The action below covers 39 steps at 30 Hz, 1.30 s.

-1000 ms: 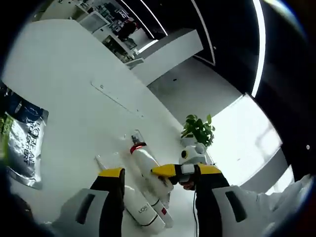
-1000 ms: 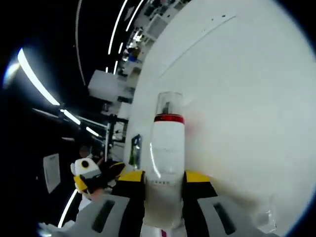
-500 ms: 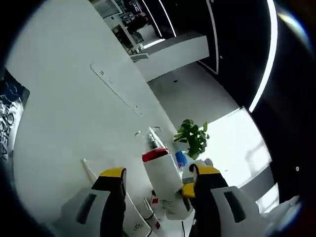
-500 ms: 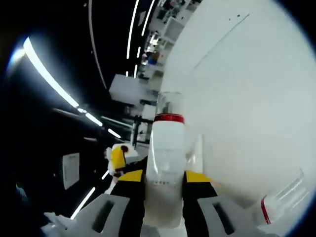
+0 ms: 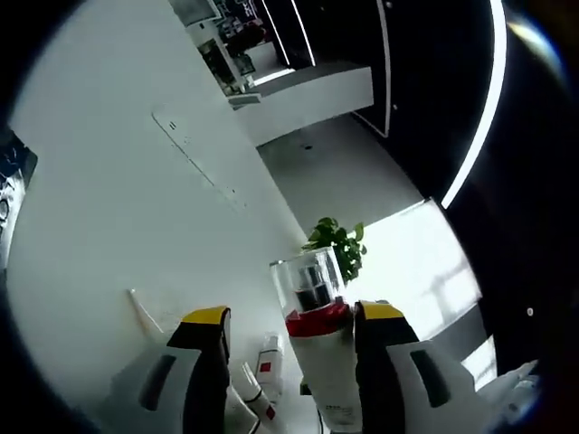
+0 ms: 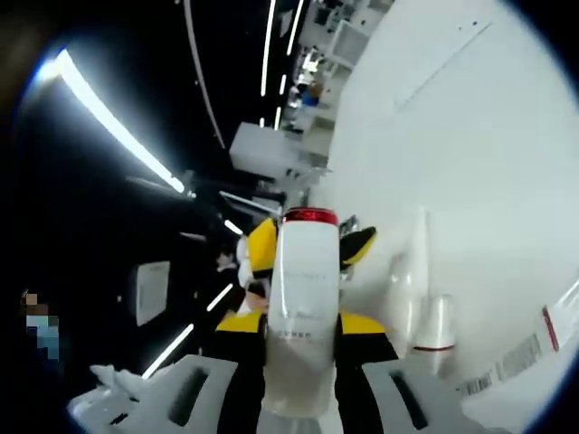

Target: Arrange the skincare products in the storage area until every visible bottle or jar stands upright without overlapping.

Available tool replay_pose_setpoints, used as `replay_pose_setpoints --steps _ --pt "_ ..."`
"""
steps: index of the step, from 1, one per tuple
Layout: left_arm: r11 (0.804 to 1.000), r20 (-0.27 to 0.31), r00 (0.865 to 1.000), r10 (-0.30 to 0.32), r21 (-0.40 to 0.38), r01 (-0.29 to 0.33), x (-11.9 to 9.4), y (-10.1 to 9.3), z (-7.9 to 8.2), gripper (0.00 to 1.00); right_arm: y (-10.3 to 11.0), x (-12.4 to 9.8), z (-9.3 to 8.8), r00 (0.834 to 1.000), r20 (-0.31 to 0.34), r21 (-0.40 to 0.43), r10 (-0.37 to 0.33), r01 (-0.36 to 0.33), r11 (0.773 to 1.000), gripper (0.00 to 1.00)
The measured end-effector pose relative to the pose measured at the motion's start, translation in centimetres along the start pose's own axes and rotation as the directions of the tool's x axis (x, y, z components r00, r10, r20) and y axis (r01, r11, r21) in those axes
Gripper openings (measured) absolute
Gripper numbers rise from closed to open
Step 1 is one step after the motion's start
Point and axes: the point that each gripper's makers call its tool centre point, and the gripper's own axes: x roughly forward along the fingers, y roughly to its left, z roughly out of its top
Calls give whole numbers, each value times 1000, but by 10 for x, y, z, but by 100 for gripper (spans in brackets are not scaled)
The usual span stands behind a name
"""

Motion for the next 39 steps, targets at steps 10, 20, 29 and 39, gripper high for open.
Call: replay_pose_setpoints --steps 10,20,29,39 --pt "991 -72 988 -133 16 135 -5 -37 -16 44 27 -7 -28 998 -37 -28 60 -61 998 21" --pt "980 -124 975 -183 57 191 -6 -58 -27 28 31 -14 -40 999 -31 -79 39 -41 996 21" --pt "981 -139 974 -181 51 190 -3 -69 -28 27 34 -23 -37 998 3 -220 -69 68 973 21" --pt "987 -132 991 -32 154 52 3 -62 -28 26 14 -33 -28 932 82 -470 -353 349 811 21"
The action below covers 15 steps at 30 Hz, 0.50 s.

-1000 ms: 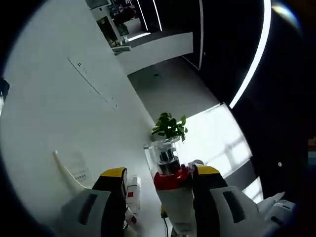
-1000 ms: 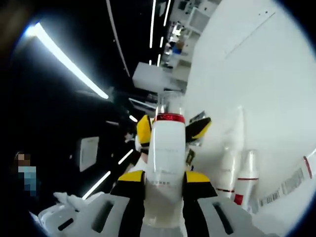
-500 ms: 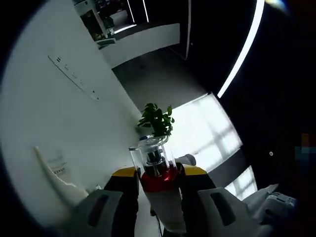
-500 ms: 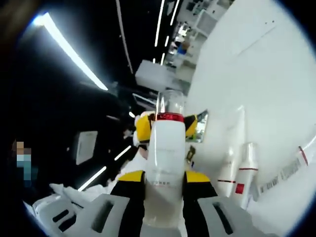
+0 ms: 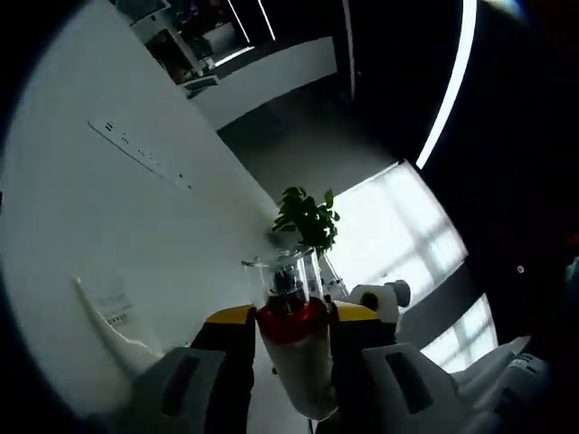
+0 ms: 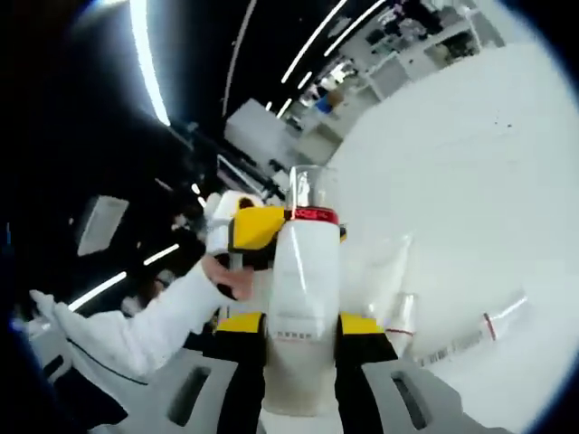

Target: Arrange the skincare products in the storage area until every visible bottle or jar stands upright without overlapping.

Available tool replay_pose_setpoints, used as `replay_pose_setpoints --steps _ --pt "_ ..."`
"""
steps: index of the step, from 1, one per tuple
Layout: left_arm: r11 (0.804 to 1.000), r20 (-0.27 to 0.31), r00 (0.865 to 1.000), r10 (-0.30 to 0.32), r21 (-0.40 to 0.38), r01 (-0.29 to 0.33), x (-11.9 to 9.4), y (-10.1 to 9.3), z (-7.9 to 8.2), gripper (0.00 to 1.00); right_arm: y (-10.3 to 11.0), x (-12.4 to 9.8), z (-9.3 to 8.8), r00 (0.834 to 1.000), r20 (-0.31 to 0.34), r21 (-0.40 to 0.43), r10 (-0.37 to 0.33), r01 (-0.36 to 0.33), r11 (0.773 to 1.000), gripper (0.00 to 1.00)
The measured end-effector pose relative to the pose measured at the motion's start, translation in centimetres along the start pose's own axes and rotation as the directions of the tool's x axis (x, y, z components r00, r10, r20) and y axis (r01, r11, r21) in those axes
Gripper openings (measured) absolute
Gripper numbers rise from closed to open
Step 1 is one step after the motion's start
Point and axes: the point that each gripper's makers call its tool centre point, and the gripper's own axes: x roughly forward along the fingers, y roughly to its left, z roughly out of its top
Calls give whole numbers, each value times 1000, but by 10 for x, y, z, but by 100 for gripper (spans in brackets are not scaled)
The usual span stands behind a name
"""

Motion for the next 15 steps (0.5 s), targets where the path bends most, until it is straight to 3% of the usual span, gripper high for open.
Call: replay_pose_setpoints --steps 3,8,13,15 --pt "1000 3 1000 30 -2 -30 2 0 1 26 5 1 -2 1000 5 -18 -24 24 1000 21" --pt "998 29 998 56 18 -56 6 -2 7 26 -14 3 7 994 29 -117 -108 111 987 21" --pt "997 38 997 67 24 -68 9 -7 9 25 -20 -6 15 968 50 -281 -244 248 927 21" --pt "997 50 996 72 29 -73 11 -10 9 25 -19 -7 16 964 64 -295 -260 267 917 21"
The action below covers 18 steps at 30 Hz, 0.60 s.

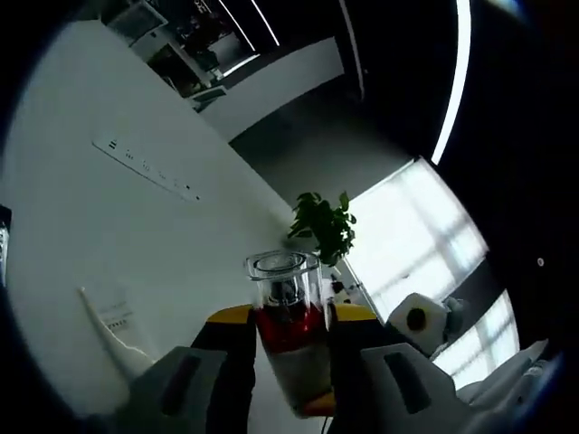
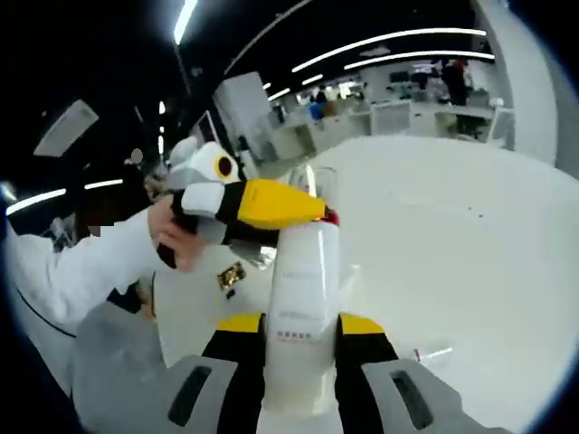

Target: Arrange the skincare products in the storage area until every visible bottle or jar stands upright without overlapping.

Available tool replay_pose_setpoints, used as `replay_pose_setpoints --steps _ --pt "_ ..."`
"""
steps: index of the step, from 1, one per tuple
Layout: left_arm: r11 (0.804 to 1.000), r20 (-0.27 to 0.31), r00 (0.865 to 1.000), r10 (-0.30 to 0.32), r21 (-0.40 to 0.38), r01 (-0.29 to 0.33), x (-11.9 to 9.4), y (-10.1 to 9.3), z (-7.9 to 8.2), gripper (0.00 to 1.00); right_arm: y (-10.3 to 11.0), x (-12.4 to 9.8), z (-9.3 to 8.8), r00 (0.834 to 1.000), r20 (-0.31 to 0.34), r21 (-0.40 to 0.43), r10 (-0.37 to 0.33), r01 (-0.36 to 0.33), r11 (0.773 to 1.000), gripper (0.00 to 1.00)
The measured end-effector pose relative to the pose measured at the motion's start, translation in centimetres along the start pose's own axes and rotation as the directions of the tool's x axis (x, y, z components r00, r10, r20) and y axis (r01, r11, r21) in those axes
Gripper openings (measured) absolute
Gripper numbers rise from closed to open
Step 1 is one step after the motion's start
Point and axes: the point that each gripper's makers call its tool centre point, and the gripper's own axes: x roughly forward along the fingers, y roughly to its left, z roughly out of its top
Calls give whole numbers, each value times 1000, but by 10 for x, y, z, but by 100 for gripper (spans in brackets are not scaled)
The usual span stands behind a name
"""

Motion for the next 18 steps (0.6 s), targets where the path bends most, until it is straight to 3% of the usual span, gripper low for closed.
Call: replay_pose_setpoints --steps 2,3,7,10,18 --pt "1000 3 1000 7 10 -7 2 -2 0 25 -1 -1 0 1000 1 -10 -16 16 1000 21" --pt "1000 5 1000 11 18 -11 3 -3 0 25 -6 -3 2 998 17 -72 -59 60 996 21" --pt "998 4 1000 27 55 -27 6 -7 -1 26 -8 -9 1 989 25 -163 -149 151 975 21" --pt "997 0 1000 24 66 -24 8 -13 -4 25 -7 -11 -2 985 44 -138 -169 173 975 21" --pt "967 -64 996 58 253 -40 18 -26 -27 24 -14 -21 -24 963 94 -124 -252 263 957 21"
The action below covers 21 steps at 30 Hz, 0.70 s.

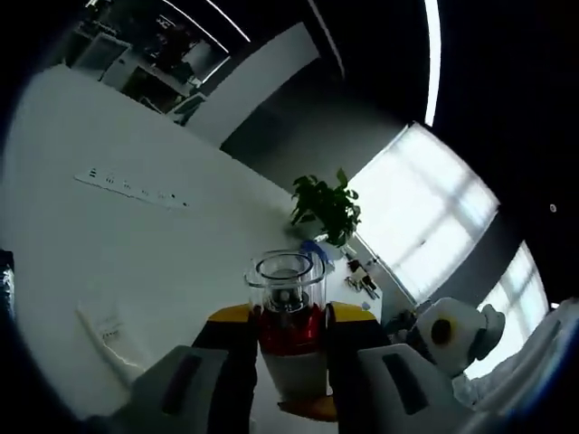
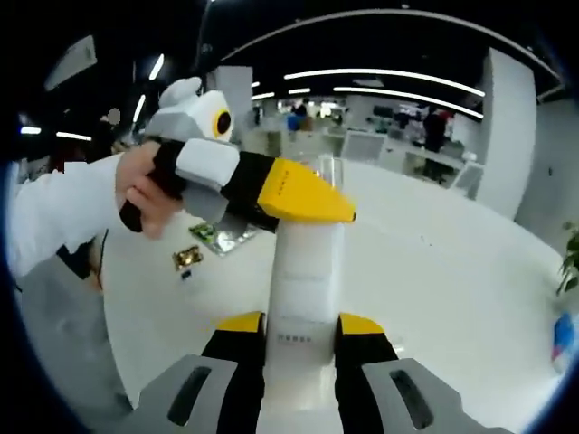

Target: Arrange the skincare products in the storage area until every visible bottle or jar stands upright without overlapping.

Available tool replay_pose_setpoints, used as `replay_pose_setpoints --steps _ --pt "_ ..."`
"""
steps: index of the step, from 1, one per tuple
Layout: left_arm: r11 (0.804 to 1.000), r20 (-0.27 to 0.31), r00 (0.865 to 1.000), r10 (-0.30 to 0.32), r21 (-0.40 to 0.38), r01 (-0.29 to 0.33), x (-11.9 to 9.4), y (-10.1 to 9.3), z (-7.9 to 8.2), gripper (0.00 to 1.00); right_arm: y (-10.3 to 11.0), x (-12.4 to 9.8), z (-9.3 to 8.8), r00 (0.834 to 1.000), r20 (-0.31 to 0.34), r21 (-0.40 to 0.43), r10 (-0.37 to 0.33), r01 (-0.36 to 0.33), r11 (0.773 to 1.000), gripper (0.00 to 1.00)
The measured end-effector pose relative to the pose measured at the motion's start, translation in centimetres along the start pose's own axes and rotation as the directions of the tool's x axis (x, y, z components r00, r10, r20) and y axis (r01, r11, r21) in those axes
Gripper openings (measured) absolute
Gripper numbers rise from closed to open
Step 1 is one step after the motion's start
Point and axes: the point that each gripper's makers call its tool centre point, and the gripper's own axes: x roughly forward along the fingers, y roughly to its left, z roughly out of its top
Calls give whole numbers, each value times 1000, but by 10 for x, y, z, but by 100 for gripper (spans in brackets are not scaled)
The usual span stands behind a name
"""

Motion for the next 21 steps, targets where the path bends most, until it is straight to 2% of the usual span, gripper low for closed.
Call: replay_pose_setpoints --steps 4,5,7,9,11,12,17,19,20,21 --pt "993 -4 1000 -8 116 8 10 -15 -6 23 -7 -6 -6 999 36 33 -41 40 999 21" --pt "985 -8 1000 -17 174 18 12 -21 -8 24 -10 -7 -7 997 45 28 -57 56 998 21" --pt "975 -33 999 -25 220 32 15 -28 -14 24 -12 -11 -13 994 59 15 -88 87 996 21" --pt "957 -54 998 -38 285 52 19 -36 -22 24 -16 -13 -19 992 72 28 -103 102 994 21" --pt "954 -83 996 -30 296 53 21 -37 -30 24 -15 -14 -27 990 79 37 -118 115 993 21" --pt "938 -93 995 -43 339 73 23 -41 -35 24 -16 -14 -32 988 82 41 -132 129 991 21" --pt "900 -154 987 -36 425 99 31 -42 -53 24 -17 -12 -48 985 85 69 -153 148 987 21" --pt "870 -178 982 -56 473 136 32 -43 -61 23 -18 -11 -54 983 81 67 -167 161 985 21" --pt "868 -183 981 -66 475 146 32 -45 -64 23 -19 -11 -56 983 75 73 -170 164 984 21" --pt "874 -186 981 -62 465 144 33 -43 -66 23 -19 -10 -60 983 72 82 -168 163 983 21"
